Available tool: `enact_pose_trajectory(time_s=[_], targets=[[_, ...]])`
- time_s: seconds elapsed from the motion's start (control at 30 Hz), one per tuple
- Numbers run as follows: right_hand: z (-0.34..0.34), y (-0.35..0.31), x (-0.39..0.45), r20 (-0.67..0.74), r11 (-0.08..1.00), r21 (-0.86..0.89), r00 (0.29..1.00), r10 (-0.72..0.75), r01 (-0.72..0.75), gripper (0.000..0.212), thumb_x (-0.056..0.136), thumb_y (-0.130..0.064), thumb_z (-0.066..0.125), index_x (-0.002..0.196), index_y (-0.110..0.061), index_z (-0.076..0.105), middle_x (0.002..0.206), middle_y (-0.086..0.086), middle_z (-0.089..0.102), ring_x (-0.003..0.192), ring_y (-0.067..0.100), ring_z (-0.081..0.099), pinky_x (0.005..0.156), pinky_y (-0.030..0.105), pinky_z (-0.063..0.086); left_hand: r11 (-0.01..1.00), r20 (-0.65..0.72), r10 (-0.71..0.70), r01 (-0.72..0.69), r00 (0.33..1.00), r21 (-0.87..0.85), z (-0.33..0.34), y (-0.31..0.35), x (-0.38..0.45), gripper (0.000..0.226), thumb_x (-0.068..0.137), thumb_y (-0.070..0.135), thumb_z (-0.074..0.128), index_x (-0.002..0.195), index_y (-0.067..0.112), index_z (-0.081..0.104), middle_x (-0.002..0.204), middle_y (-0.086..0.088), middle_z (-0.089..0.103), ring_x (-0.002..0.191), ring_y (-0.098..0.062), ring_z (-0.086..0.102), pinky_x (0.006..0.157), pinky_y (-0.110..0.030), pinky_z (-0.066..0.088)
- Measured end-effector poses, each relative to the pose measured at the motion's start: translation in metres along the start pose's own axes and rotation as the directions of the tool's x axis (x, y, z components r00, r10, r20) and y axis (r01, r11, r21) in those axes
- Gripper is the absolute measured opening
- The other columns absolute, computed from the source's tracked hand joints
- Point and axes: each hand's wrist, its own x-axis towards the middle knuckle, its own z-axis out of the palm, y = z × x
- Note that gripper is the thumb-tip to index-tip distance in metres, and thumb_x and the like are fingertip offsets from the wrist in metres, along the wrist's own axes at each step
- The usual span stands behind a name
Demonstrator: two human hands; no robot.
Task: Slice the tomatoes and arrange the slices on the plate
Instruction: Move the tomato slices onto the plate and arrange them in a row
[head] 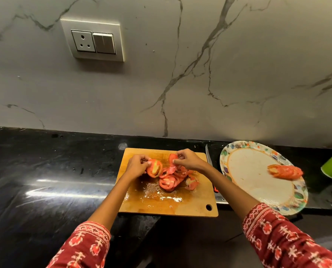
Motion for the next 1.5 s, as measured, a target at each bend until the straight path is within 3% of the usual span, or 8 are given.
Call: enact_pose_trajectory(time_s=[0.3,0.57,0.7,0.83,1.03,1.17,1.3,1.5], targets=[[-0.004,0.007,-0.001,-0.106,0.998,-0.063,0.994,-0.034,0.028,0.021,0.092,-0.015,0.056,0.104,-0.004,0.07,0.101,0.013,0.068,0.088,0.017,0.059,0.078,0.03,0.046,0.998,-0.007,0.06,-0.06,0.998,-0.031,0.003,0.011,-0.006,0.012,0.09,0.007,0.055,0.1,0.006,0.062,0.09,-0.005,0.06,0.076,-0.012,0.058,0.055,-0.015,0.05],[-0.036,0.017,-0.018,-0.135,0.992,0.122,0.991,-0.008,0.025,0.024,0.084,-0.004,0.062,0.108,-0.005,0.061,0.075,-0.005,0.058,0.063,0.003,0.056,0.044,0.006,0.038,0.985,0.033,0.168,-0.166,0.985,-0.041,0.016,0.05,0.004,0.011,0.09,0.006,0.055,0.097,0.008,0.063,0.093,-0.003,0.061,0.088,-0.013,0.058,0.064,-0.02,0.052],[-0.065,0.048,-0.044,-0.25,0.975,0.221,0.967,0.053,0.003,0.004,0.089,-0.007,0.058,0.093,-0.006,0.058,0.069,0.003,0.06,0.059,0.011,0.056,0.043,0.01,0.038,0.975,0.093,0.221,-0.221,0.971,-0.009,0.057,0.076,0.012,0.013,0.09,0.005,0.054,0.097,0.009,0.064,0.095,-0.003,0.061,0.088,-0.015,0.059,0.071,-0.029,0.054],[-0.104,0.092,-0.076,-0.358,0.962,0.268,0.922,0.15,-0.052,0.003,0.087,-0.006,0.059,0.084,-0.007,0.058,0.072,0.014,0.06,0.065,0.026,0.053,0.042,0.017,0.036,0.97,0.171,0.245,-0.241,0.954,-0.045,0.109,0.109,0.017,0.014,0.091,0.002,0.053,0.094,0.01,0.064,0.086,-0.001,0.061,0.077,-0.015,0.062,0.059,-0.022,0.056],[-0.17,0.165,-0.13,-0.502,0.932,0.318,0.803,0.32,-0.173,0.009,0.082,-0.009,0.066,0.085,-0.004,0.059,0.075,0.01,0.062,0.065,0.015,0.056,0.05,0.02,0.045,0.944,0.263,0.308,-0.328,0.914,0.035,0.196,0.155,0.03,0.014,0.087,-0.002,0.056,0.092,0.003,0.067,0.08,-0.006,0.062,0.075,-0.016,0.056,0.058,-0.009,0.045],[-0.202,0.205,-0.154,-0.588,0.909,0.352,0.703,0.399,-0.221,0.008,0.082,-0.008,0.065,0.09,-0.009,0.063,0.077,0.006,0.062,0.073,0.016,0.061,0.053,0.018,0.047,0.934,0.333,0.328,-0.357,0.884,0.03,0.25,0.188,0.036,0.014,0.086,-0.003,0.055,0.094,0.001,0.067,0.095,-0.017,0.067,0.085,-0.021,0.058,0.078,-0.036,0.052],[-0.229,0.237,-0.168,-0.607,0.922,0.31,0.699,0.379,-0.231,0.016,0.083,-0.009,0.065,0.097,-0.007,0.07,0.085,0.005,0.065,0.083,0.015,0.06,0.073,0.029,0.05,0.896,0.425,0.377,-0.441,0.823,0.06,0.305,0.218,0.043,0.016,0.088,-0.003,0.051,0.096,0.0,0.065,0.101,-0.018,0.066,0.086,-0.022,0.057,0.072,-0.029,0.047],[-0.257,0.269,-0.178,-0.586,0.929,0.314,0.73,0.352,-0.196,0.006,0.082,-0.01,0.066,0.085,-0.015,0.067,0.072,-0.004,0.064,0.073,0.012,0.061,0.055,0.012,0.044,0.887,0.49,0.331,-0.443,0.806,0.129,0.359,0.244,0.059,0.02,0.091,0.0,0.048,0.1,0.002,0.066,0.107,-0.014,0.065,0.1,-0.026,0.059,0.08,-0.023,0.044]])
